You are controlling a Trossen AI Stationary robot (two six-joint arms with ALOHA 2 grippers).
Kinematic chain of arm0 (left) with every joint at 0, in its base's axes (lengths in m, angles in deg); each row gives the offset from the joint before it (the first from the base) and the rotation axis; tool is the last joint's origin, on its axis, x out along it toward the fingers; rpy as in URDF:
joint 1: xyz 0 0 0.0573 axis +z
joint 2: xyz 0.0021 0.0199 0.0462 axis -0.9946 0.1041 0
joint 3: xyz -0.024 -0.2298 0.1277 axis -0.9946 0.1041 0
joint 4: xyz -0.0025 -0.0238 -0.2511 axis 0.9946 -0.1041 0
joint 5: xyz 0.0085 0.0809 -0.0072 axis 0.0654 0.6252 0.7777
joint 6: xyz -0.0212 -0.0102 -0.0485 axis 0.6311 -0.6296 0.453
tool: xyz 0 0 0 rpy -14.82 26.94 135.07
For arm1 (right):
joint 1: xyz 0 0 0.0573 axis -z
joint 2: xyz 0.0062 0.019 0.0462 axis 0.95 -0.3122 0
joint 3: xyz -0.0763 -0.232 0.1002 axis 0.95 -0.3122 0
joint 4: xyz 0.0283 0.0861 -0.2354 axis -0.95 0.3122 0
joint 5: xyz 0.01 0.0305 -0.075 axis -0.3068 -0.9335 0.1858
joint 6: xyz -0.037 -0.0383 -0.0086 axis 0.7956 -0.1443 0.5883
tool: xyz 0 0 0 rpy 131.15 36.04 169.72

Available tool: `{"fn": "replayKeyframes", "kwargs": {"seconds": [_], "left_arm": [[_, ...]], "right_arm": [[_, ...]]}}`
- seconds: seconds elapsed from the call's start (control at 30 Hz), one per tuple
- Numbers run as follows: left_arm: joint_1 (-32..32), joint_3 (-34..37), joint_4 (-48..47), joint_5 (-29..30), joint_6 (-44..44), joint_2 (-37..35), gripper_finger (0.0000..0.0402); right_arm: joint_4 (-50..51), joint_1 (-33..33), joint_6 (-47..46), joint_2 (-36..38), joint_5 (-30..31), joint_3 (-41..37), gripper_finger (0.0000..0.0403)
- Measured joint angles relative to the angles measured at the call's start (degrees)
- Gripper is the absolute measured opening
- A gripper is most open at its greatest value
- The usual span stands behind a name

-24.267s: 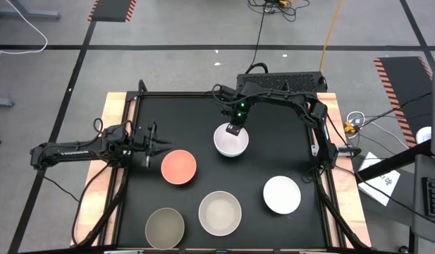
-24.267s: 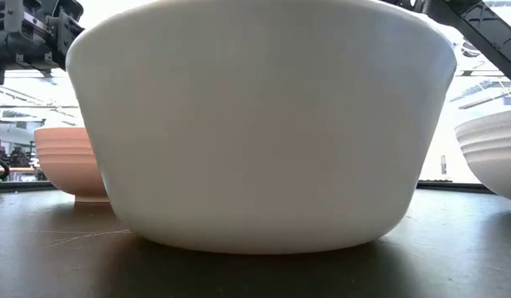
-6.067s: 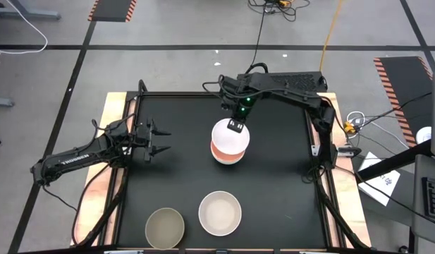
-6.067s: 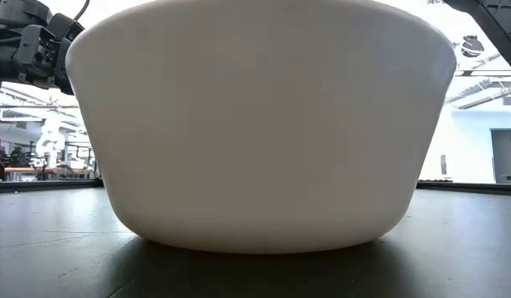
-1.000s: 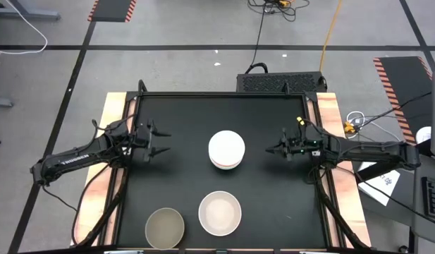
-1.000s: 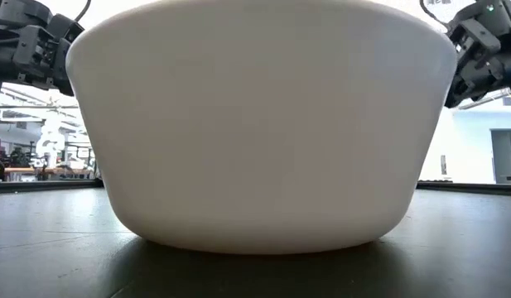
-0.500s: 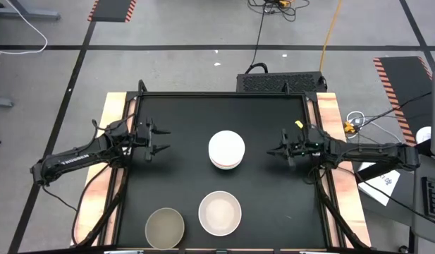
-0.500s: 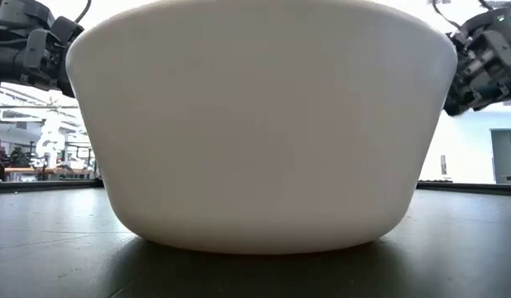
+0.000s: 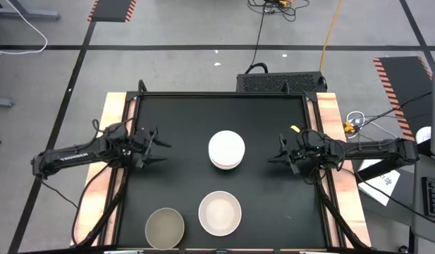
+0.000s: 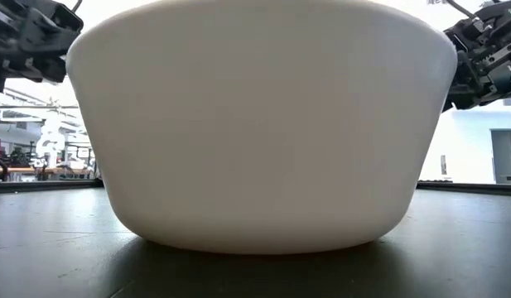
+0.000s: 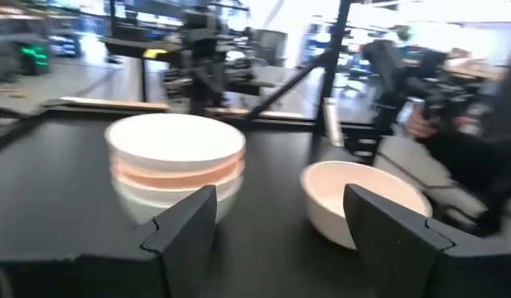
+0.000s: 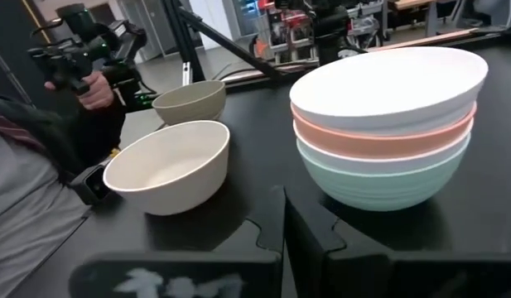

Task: Nest bowls inside each other
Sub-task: Stack the gray bowl on the white bowl

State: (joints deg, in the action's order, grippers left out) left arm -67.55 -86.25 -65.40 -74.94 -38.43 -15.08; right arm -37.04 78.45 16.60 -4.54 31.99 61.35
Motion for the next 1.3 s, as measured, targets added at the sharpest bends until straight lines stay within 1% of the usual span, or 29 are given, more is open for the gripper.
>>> {"fn": "replayKeyframes", "kwargs": {"seconds": [0.1, 0.2, 0.33, 0.47, 0.67, 0.7, 0.83, 0.93, 1.03, 1.17, 1.3], "left_arm": [[-3.9, 0.0, -0.1, 0.6, 1.4, 0.0, 0.0264], [-8.4, 0.0, -0.8, 4.4, 3.2, 0.4, 0.0264], [-16.0, 0.0, -1.9, 8.3, 5.8, 3.8, 0.0264], [-24.5, 0.0, -1.0, 15.3, 9.4, 9.3, 0.0264], [-35.0, 0.0, 9.1, 23.9, 13.5, 18.6, 0.0264], [-36.2, 0.0, 10.3, 24.8, 14.1, 20.2, 0.0264], [-40.2, -2.1, 10.2, 27.6, 16.2, 26.6, 0.0264], [-43.2, -5.2, 9.9, 27.7, 16.8, 31.8, 0.0264], [-46.0, -10.0, 4.2, 27.7, 18.2, 36.3, 0.0264], [-49.0, -17.9, -10.4, 28.7, 22.2, 41.3, 0.0264], [-50.6, -25.1, -20.9, 30.8, 26.7, 44.9, 0.0264]], "right_arm": [[-0.1, -0.1, 0.0, 0.0, 0.0, 0.0, 0.0000], [-0.1, -0.1, 0.0, 0.0, 0.0, 0.0, 0.0000], [-0.1, -0.1, 0.0, 0.0, 0.1, -0.1, 0.0000], [0.0, -0.1, 0.0, 0.0, 0.1, -0.1, 0.0000], [0.0, -0.1, 0.0, 0.0, 0.1, -0.1, 0.0000], [0.0, -0.1, -0.2, 0.0, 0.1, -0.1, 0.0000], [0.0, -0.1, -1.2, 0.0, 0.1, -0.1, 0.0000], [0.0, -0.1, -1.4, 0.0, 0.1, -0.1, 0.0000], [0.0, -0.1, -1.3, 0.0, 0.1, -0.1, 0.0000], [0.0, -0.1, -1.3, 0.0, 0.1, -0.1, 0.0000], [0.0, -0.1, -1.3, 0.0, 0.1, -0.1, 0.0000]]}}
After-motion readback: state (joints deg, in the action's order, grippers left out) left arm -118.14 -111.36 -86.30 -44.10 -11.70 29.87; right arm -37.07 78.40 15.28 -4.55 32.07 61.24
